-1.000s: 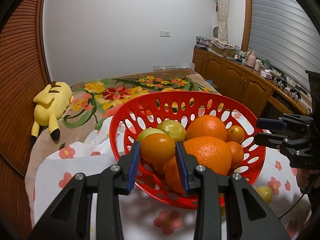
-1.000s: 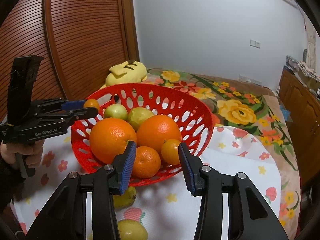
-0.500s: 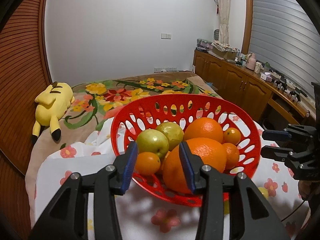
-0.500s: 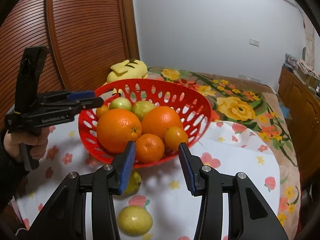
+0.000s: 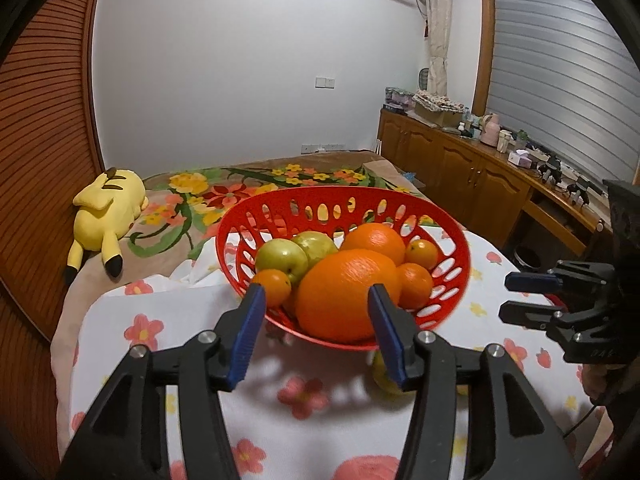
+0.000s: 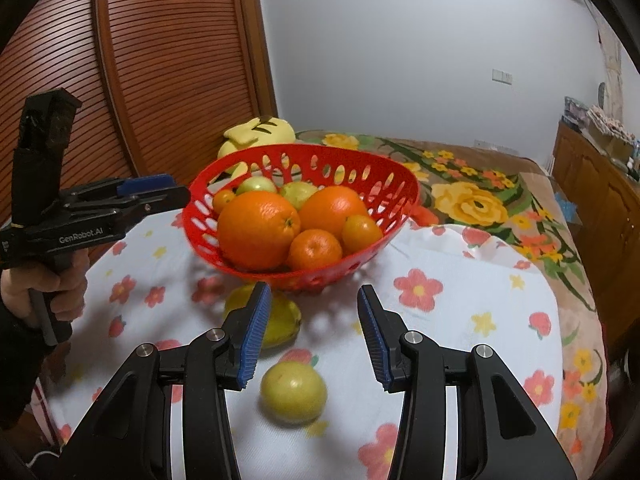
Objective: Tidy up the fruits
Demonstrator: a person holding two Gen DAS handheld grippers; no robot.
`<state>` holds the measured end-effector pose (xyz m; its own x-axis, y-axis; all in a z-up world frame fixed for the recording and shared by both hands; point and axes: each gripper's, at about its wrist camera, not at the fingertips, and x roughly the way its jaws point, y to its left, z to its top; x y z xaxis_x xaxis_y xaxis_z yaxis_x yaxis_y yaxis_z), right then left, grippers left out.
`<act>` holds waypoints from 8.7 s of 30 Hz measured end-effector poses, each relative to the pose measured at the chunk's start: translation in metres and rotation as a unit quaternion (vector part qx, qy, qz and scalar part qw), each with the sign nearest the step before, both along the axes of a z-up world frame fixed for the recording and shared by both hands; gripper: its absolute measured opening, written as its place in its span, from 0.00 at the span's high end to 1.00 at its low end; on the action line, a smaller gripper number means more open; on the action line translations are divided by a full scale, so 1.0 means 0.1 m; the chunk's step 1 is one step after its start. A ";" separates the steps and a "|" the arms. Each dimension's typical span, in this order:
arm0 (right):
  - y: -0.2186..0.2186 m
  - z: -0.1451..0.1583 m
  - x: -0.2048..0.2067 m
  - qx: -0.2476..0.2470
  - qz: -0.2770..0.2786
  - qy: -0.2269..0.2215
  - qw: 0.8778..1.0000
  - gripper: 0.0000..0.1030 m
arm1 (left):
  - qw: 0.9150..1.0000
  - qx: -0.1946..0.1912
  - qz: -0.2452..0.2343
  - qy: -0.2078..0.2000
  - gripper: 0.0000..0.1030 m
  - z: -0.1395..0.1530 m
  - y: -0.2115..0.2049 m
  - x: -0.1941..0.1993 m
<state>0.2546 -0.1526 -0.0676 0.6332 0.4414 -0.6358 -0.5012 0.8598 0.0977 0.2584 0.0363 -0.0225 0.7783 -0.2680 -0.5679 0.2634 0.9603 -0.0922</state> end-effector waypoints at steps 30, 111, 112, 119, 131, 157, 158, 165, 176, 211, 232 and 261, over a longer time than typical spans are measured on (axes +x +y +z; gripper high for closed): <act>-0.04 -0.52 -0.29 -0.001 -0.040 0.044 0.998 0.48 | 1.000 0.020 -0.018 0.009 0.33 -0.52 -0.38 -0.48; -0.22 -0.57 -0.43 0.013 -0.021 0.054 0.998 0.51 | 0.997 -0.003 -0.048 0.060 0.39 -0.45 -0.49 -0.57; -0.21 -0.54 -0.44 0.013 -0.019 0.052 0.998 0.51 | 0.997 -0.005 -0.048 0.055 0.39 -0.40 -0.46 -0.59; -0.13 -0.33 -0.49 0.014 -0.008 0.031 0.999 0.51 | 0.999 -0.008 -0.042 0.020 0.39 -0.11 -0.35 -0.71; -0.01 0.04 -0.40 0.009 0.008 -0.007 1.000 0.51 | 1.000 -0.013 -0.027 -0.008 0.39 0.09 -0.23 -0.65; 0.30 0.10 0.92 -0.020 0.047 -0.006 0.999 0.51 | 1.000 -0.003 -0.008 0.005 0.39 0.13 -0.04 0.36; 0.30 0.09 0.96 -0.022 0.046 -0.006 0.999 0.51 | 1.000 -0.002 -0.008 0.006 0.39 0.12 -0.05 0.40; 0.23 0.04 1.25 -0.027 0.036 -0.004 0.999 0.51 | 1.000 0.008 -0.009 0.014 0.39 0.08 -0.10 0.72; 0.18 -0.03 1.45 -0.020 0.030 0.004 0.999 0.47 | 0.999 0.010 -0.021 0.025 0.39 -0.01 -0.21 1.06; 0.02 0.12 1.30 0.016 0.028 -0.008 0.999 0.43 | 0.996 0.043 -0.012 0.082 0.38 -0.19 -0.45 1.48; 0.02 0.15 0.94 0.028 0.011 -0.013 0.999 0.43 | 0.999 0.021 0.004 0.041 0.33 0.05 -0.28 0.96; -0.02 0.36 -0.40 0.043 -0.051 -0.072 0.995 0.26 | 0.995 0.041 0.060 -0.073 0.05 0.40 -0.25 -0.69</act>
